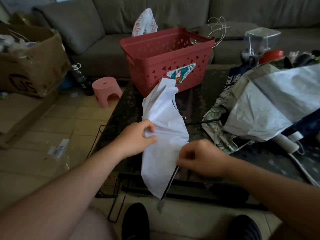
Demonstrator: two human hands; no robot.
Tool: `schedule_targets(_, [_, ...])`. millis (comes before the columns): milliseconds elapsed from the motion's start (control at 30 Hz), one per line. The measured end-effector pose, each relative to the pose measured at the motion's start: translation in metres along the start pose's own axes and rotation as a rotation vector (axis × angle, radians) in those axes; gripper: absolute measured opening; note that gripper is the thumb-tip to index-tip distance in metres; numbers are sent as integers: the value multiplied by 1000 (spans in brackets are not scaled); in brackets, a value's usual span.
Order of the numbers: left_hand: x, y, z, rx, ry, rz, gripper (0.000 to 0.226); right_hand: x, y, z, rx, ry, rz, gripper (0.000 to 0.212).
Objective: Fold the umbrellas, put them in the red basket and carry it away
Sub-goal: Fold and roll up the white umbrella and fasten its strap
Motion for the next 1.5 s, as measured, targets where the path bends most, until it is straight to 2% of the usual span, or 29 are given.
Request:
schedule_targets(67, [-4,2,-4,-131,56,43,14,-28,0,-19,-139,4,170,15])
schedule_targets(133, [-10,2,-5,-229,140,114,11,-44,-2,-29,-184,-5,248,15])
schedule_targets(200, [-17,2,-2,-274,161,204,10,-47,-3,-29,-147,-20,264,13])
schedule_targets(267, [-24,1,2,-341,213,308,18,-42,-2,-22,-44,-63,232,8])
schedule_targets(333, [-29,3,5,-392,239,356,24,-36,0,-10,81,-156,137,19])
schedule_targets(467, [-31,9,10,-394,243,358,9,-36,9,-1,83,-301,110,34])
schedule_targets(567, [-26,15,14,-361,212,310,8,-40,19,0,74,-373,150,31])
schedule_targets(667, [-21,21,21,-276,207,255,9,-43,26,-3,81,-328,184,33])
schedule_targets(767, [-22,22,21,-220,176,234,9,-43,34,-21,63,-273,249,20])
schedule_targets(833, [-23,23,10,-253,57,207,15,-41,36,-41,-45,-227,310,17])
schedule_targets(967, [-20,38,-20,-471,-161,102,27,-27,43,-51,-262,-162,225,19])
schedule_targets(1033, [-17,49,-25,-419,-250,-14,36,-23,50,-45,-307,-130,189,14])
schedule_targets(1067, [-15,54,-23,-362,-294,-67,38,-24,54,-41,-322,-103,196,19])
schedule_targets(1167, [-17,63,-17,-202,-440,-143,36,-33,64,-35,-353,74,298,53])
schedule_targets(1267, [-24,68,-16,-133,-518,-138,20,-42,72,-34,-408,194,352,65])
schedule_targets(1367, [-32,71,-17,-116,-529,-134,18,-49,79,-37,-446,190,380,60])
schedule_targets(1500, [-44,67,-23,-98,-611,-151,15,-45,85,-43,-468,256,346,34])
Point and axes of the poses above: each hand's wrist, its own y-axis towards the middle knuckle, its own z-axis out of the palm, x = y × z, the point moved 4 cm from there along y, towards the middle knuckle, and after that the axes turned 12 degrees about -z, right-handed, at the moved point
